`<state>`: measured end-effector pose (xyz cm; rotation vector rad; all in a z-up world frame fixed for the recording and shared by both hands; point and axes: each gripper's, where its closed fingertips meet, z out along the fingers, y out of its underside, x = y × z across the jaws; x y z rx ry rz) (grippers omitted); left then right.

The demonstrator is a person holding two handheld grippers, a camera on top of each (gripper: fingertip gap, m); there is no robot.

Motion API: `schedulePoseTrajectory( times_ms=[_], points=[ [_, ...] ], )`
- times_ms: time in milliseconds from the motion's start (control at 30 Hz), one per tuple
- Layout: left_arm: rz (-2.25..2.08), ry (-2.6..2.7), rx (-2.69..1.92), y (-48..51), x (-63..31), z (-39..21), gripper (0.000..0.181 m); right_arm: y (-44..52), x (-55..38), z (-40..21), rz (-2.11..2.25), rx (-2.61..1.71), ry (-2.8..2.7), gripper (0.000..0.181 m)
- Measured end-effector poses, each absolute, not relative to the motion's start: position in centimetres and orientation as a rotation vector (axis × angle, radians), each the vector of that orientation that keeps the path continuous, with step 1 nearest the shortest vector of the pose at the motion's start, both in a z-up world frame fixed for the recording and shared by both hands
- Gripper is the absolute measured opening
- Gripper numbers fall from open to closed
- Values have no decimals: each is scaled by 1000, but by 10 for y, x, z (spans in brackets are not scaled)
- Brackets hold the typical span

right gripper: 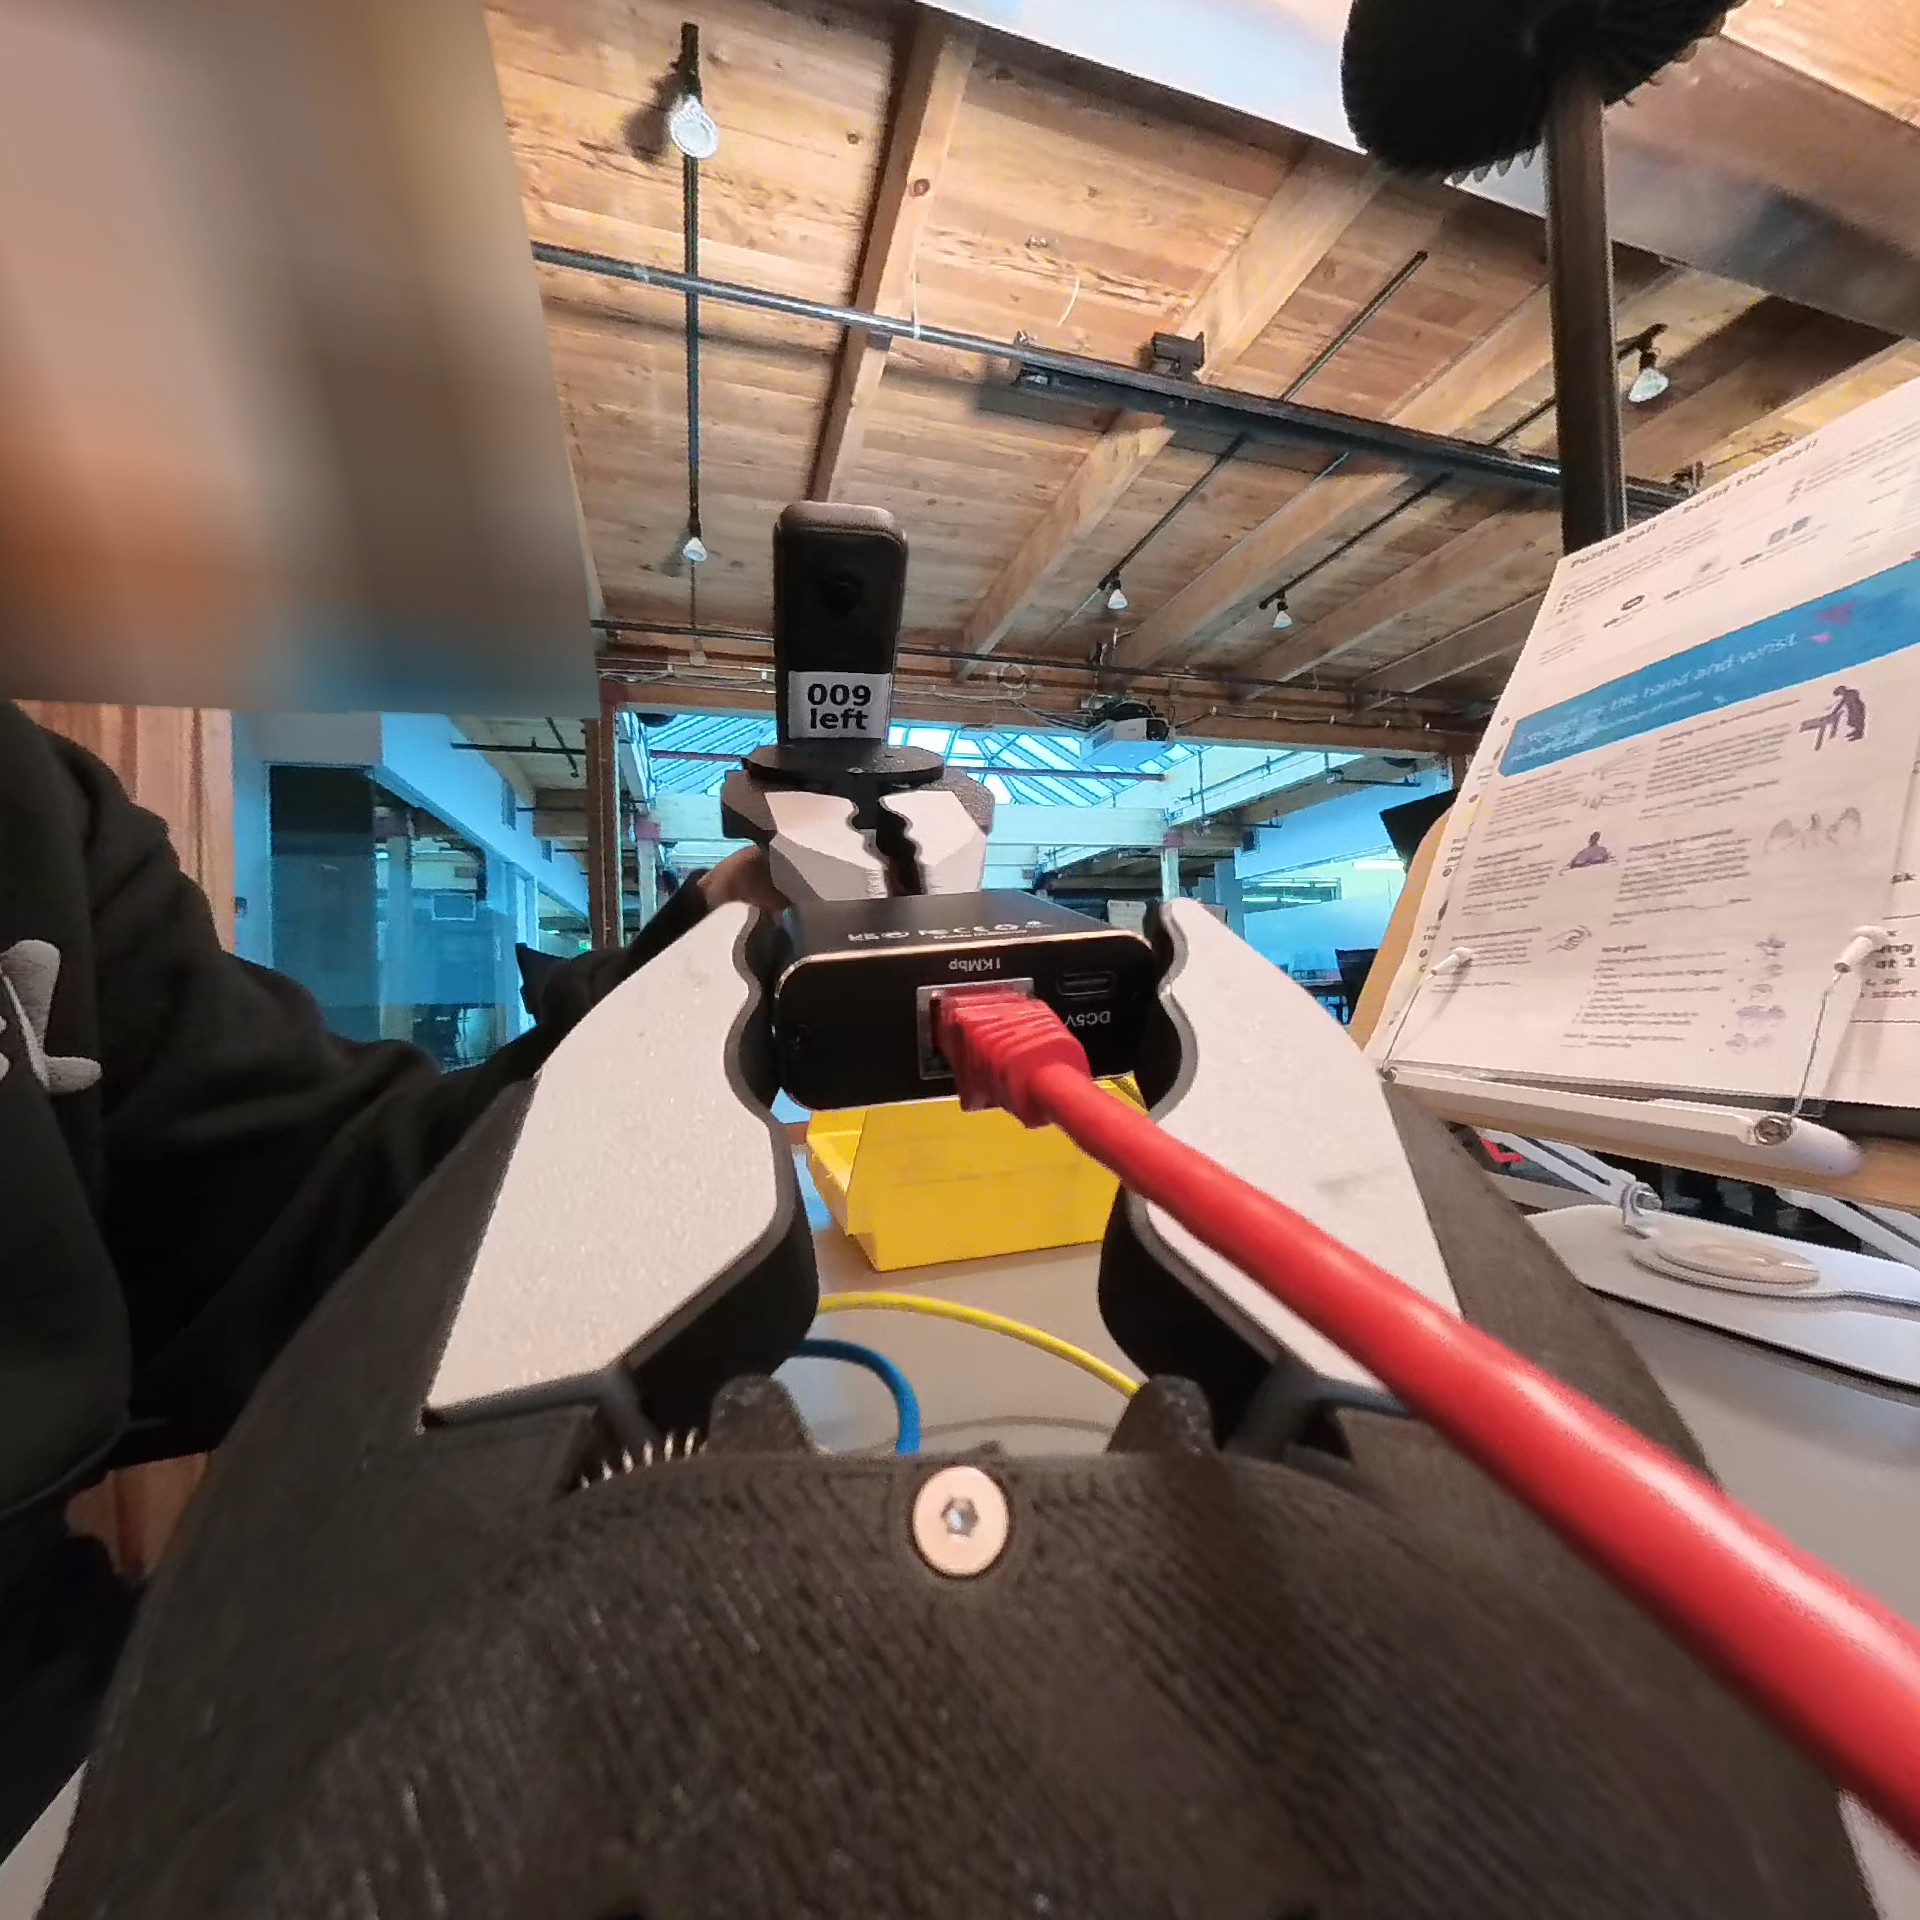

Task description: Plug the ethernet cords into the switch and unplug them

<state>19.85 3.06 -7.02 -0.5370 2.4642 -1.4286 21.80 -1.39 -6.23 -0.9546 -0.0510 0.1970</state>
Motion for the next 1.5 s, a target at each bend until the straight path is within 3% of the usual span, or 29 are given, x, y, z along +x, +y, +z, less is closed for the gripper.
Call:
schedulePoseTrajectory(
  times_ms=[800,833,900,967,1233,1500],
  points=[
    [-1420,2397,-546,30,206,-65,6,-13,224,-57,181,-936,-27,69],
    [-1395,2349,-555,33,208,-58,11,-15,224,-53,173,-926,-25,69],
    [-1375,2214,-548,43,209,-36,41,-22,230,-49,150,-907,-2,69],
    [-1434,2059,-549,57,204,-7,43,-32,239,-43,121,-883,39,68],
    [-1622,1766,-732,121,200,36,43,-71,249,37,-34,-792,11,68],
    [-1659,1838,-773,124,204,23,42,-114,327,160,-371,-760,57,68]
  ],
)
